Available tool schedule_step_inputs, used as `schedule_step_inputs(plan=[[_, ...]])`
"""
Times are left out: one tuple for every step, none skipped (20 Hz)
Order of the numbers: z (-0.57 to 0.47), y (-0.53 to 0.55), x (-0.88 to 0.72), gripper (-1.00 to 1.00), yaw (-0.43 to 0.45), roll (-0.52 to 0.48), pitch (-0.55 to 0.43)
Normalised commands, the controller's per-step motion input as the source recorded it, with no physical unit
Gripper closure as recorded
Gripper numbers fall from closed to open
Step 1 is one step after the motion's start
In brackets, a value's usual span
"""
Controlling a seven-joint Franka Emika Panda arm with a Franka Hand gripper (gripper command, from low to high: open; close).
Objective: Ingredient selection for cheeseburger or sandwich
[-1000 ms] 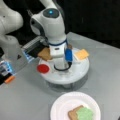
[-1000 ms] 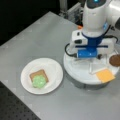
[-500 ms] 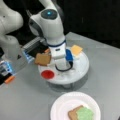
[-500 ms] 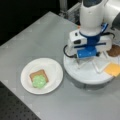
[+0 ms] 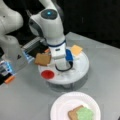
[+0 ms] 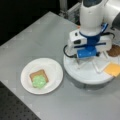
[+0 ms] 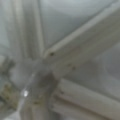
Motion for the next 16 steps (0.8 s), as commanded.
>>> schedule_step_inputs(plan=[[0.01, -0.17, -0.07, -1.0, 0.105, 0.13, 0.006], [0.01, -0.17, -0.07, -1.0, 0.105, 0.13, 0.006], [0.01, -0.17, -0.07, -1.0, 0.105, 0.13, 0.006], [0.01, -0.17, -0.07, -1.0, 0.105, 0.13, 0.006], [0.01, -0.17, -0.07, -1.0, 0.105, 0.13, 0.006], [0.01, -0.17, -0.07, -1.0, 0.105, 0.13, 0.006], [0.01, -0.17, -0.07, -1.0, 0.105, 0.13, 0.006], [0.01, -0.17, -0.07, -1.0, 0.105, 0.13, 0.006], [0.01, -0.17, -0.07, -1.0, 0.105, 0.13, 0.006], [0.01, -0.17, -0.07, -1.0, 0.105, 0.13, 0.006], [0.01, -0.17, -0.07, -1.0, 0.105, 0.13, 0.006], [0.01, -0.17, -0.07, -1.0, 0.105, 0.13, 0.006], [0.01, -0.17, -0.07, -1.0, 0.105, 0.13, 0.006], [0.01, -0.17, -0.07, -1.0, 0.105, 0.13, 0.006], [0.01, -0.17, -0.07, -1.0, 0.105, 0.13, 0.006], [0.01, -0.17, -0.07, -1.0, 0.105, 0.13, 0.006]])
